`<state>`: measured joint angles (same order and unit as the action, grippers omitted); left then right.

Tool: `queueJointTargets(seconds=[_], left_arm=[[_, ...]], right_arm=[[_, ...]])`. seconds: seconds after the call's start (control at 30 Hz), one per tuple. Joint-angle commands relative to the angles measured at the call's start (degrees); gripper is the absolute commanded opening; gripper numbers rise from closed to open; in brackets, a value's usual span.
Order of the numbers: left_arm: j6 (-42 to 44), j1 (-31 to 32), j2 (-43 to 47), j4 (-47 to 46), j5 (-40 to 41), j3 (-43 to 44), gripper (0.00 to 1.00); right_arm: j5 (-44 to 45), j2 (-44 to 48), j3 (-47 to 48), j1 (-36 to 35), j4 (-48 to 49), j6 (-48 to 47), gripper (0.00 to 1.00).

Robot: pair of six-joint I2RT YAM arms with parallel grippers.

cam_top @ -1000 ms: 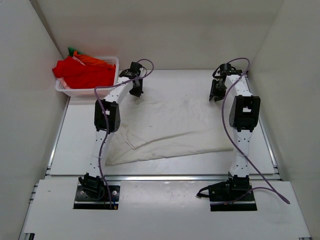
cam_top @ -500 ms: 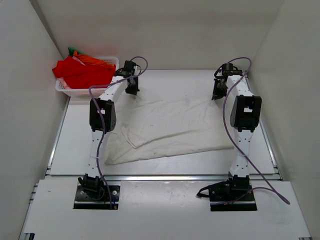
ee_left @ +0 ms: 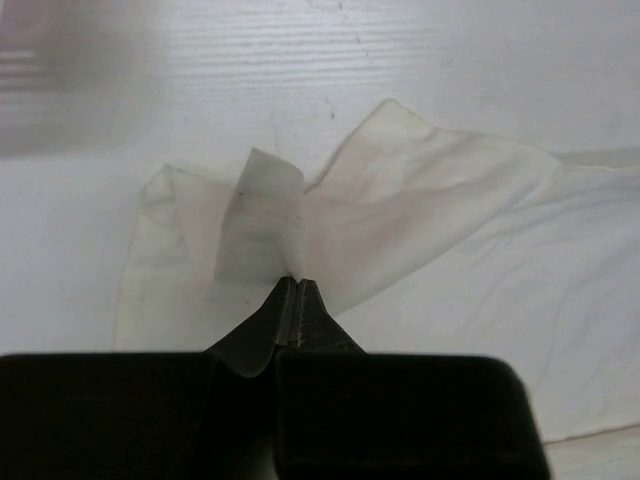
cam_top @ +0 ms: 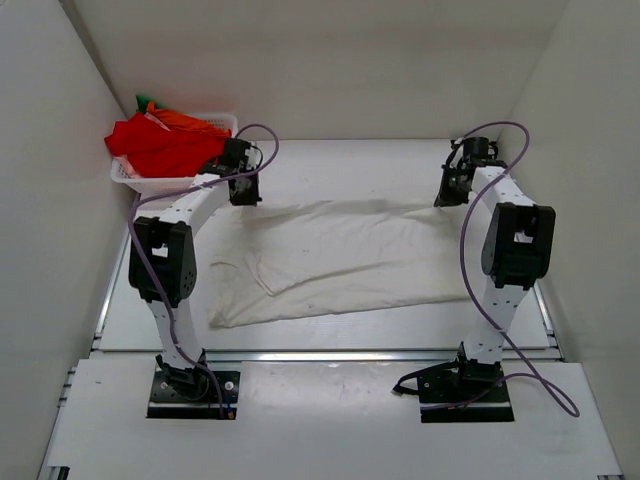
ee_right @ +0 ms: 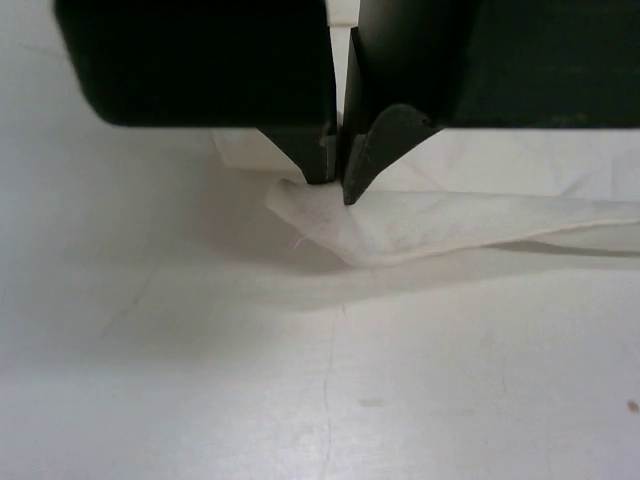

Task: Fold and stack the t-shirts
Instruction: Grap the side of the flattened tshirt furthest away from the robot with both arms, then fold the other side of the tshirt into a rectangle

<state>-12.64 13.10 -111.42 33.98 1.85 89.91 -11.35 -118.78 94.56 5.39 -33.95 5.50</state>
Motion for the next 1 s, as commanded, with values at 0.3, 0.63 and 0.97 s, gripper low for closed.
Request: queueJointTargets(seconds=[0.3,0.63,0.97], left_arm=[[-1.0,-0.9,16.5,-3.0,2.7,-18.1,0.0],[-1.1,-1.6,26.4,-1.5,2.6,-28.6,0.0],[-1.9,0.3,32.0,-0.3,1.4,-34.5,0.0]], right_arm=[[-3.9,14.3,-20.5,3.7,12.9,-1.7,0.0],[-5.4,24.2,-31.9,5.2,15.6,-1.3,0.0],[-4.6,27.7,-36.4,7.0,15.1,-1.6,0.0]])
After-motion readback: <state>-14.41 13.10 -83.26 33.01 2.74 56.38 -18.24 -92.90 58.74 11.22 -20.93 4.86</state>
